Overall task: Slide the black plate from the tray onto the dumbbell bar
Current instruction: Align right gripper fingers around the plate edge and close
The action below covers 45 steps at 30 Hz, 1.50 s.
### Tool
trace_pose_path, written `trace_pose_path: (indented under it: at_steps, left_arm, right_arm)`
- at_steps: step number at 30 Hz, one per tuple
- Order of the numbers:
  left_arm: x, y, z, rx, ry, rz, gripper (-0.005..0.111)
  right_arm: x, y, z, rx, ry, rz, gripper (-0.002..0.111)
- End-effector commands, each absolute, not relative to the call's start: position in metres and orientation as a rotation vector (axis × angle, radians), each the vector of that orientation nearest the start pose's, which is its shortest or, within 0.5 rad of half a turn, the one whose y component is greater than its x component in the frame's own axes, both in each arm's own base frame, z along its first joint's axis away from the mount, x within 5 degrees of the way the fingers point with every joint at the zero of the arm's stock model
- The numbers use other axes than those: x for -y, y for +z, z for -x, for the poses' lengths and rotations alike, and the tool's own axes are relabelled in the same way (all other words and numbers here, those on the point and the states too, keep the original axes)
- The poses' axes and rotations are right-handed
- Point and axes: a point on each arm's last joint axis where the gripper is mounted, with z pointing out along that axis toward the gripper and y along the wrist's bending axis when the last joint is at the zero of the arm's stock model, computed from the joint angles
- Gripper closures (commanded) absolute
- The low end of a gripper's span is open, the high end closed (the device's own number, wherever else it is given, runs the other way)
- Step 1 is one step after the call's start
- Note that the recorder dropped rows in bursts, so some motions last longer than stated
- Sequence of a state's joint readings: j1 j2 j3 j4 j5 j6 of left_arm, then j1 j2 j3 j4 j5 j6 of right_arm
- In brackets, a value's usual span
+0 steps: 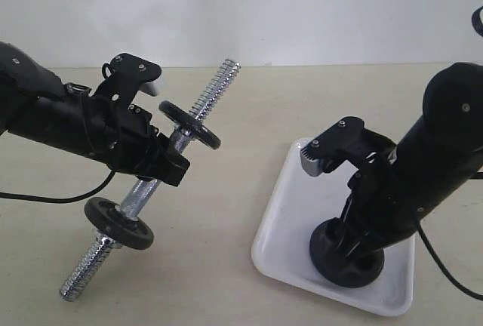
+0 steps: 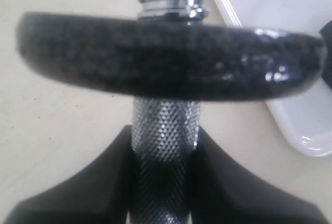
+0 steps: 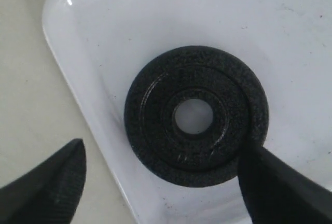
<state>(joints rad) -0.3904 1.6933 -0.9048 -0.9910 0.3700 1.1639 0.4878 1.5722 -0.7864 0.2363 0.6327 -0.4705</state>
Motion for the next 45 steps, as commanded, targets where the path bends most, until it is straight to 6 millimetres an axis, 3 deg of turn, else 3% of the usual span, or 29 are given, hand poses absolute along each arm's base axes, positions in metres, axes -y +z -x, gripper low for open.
trace_pose_path:
  at_steps: [1,11,14,15,25,31,45]
  left_arm:
    - [0.152,0.216,-0.303,-2.225,-0.446,-0.746,0.102]
    - [0.152,0.216,-0.303,-2.224,-0.445,-0.748,0.102]
    - [0.152,0.216,-0.303,-2.220,-0.441,-0.757,0.102]
    - [0.152,0.216,-0.303,-2.220,-0.441,-0.757,0.102]
    - [0.152,0.216,-0.303,-2.220,-0.441,-0.757,0.102]
    - [0.152,0.216,-0.303,-2.220,-0.441,-0.757,0.102]
    - [0.152,0.216,-0.302,-2.220,-0.440,-0.759,0.102]
  right_arm:
    - [-0.138,0.177,-0.235,-2.635,0.221,1.086,0.035]
    - [-0.139,0.178,-0.238,-2.602,0.215,1.059,0.034]
    - [-0.138,0.177,-0.237,-2.613,0.217,1.065,0.016]
    - [-0.138,0.177,-0.237,-2.613,0.217,1.065,0.015]
    - [-0.134,0.175,-0.235,-2.713,0.181,0.960,0.015]
    - [-0.134,0.159,-0.237,-2.786,0.157,0.937,0.015]
    - [-0.135,0.160,-0.242,-2.746,0.164,0.900,0.015]
